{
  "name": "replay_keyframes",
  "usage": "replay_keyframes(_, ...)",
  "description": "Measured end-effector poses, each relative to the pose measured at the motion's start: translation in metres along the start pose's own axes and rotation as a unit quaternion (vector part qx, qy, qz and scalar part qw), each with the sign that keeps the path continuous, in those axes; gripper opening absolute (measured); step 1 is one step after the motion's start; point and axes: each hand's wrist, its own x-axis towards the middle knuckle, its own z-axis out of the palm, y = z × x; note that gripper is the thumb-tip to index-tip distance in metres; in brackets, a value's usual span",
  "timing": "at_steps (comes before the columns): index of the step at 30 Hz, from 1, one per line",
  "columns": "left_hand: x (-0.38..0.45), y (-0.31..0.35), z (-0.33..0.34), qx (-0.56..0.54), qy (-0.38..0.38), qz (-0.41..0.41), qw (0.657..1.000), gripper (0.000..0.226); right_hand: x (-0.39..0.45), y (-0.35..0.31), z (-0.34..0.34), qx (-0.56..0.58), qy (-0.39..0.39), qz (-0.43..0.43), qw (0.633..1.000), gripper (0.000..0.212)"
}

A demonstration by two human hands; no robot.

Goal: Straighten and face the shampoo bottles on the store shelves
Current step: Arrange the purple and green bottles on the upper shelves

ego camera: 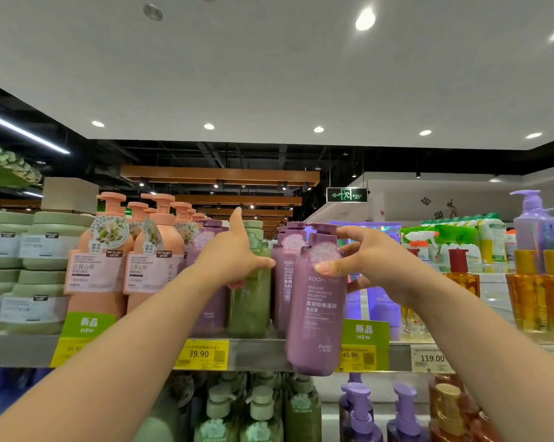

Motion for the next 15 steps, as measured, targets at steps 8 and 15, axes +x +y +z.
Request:
replay_keyframes(8,-0.006,-0.001,-0.005,0.030,0.069,-0.006,0.997,0.126,0.002,-0.006,0.002,-0.001,0.012,-0.011,1.000,0.075)
replay_keyframes(15,-0.014,-0.014,-0.004,-0.005,0.110,0.059,0.992,0.062,0.006,-0.013,0.001,0.004,0.001,-0.028,1.000,0.064)
